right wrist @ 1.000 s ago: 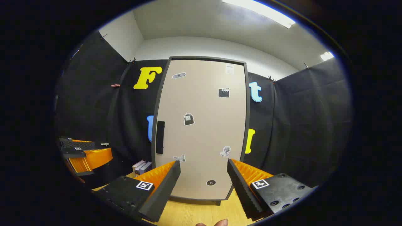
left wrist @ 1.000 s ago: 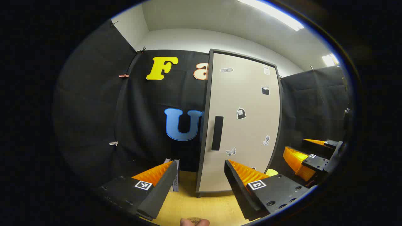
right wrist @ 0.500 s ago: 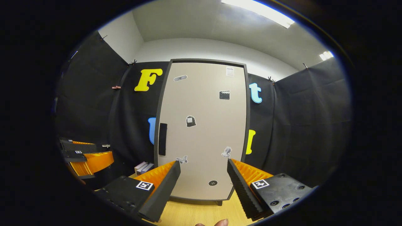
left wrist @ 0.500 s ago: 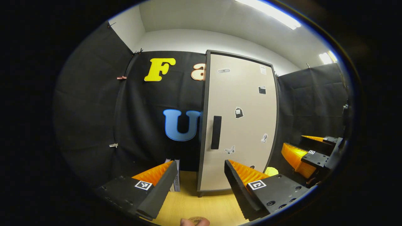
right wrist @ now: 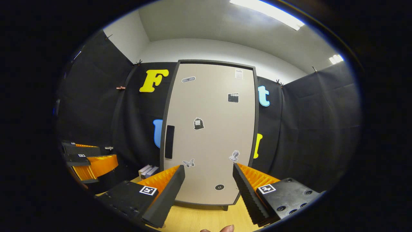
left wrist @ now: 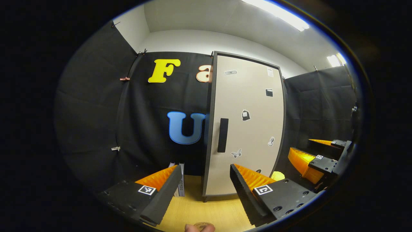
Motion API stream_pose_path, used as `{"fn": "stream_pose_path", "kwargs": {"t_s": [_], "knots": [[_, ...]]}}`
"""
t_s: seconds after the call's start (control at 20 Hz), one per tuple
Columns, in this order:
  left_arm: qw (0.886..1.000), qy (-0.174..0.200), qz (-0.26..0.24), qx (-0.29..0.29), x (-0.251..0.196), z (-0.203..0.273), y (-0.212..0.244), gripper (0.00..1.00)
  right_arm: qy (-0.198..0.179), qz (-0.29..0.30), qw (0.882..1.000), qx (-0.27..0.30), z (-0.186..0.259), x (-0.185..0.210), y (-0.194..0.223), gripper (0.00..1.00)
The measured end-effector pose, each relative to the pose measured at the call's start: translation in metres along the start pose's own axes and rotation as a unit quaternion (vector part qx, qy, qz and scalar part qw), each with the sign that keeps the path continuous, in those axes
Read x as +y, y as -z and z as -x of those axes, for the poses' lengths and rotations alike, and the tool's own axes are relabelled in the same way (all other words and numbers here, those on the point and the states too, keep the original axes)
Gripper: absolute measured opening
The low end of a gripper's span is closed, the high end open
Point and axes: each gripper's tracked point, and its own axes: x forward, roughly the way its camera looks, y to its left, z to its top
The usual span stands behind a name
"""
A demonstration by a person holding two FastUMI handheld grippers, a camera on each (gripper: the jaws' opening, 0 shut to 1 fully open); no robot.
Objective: Open the cabinet door with the right hand, grasp the bottle in the cabinet with the left hand and place it on the coaster, then close the cabinet door with the right hand.
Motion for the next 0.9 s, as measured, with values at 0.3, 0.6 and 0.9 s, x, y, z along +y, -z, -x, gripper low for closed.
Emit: {"fn": "stream_pose_path", "kwargs": {"t_s": [0.3,0.6,0.9], "knots": [[1.000,0.001,-0.009,-0.005,0.010,-0.001,-0.002,0.95,0.011,-0.014,1.000,0.000,-0.017,-0.003,-0.004,0.97],[1.000,0.002,-0.011,-0.014,0.024,0.004,-0.003,0.95,0.003,-0.017,1.000,-0.017,-0.061,0.016,-0.026,0.97],[1.000,0.004,-0.012,-0.011,0.030,0.009,0.005,0.95,-0.031,-0.030,0.999,-0.029,-0.111,0.064,-0.037,0.97]]}}
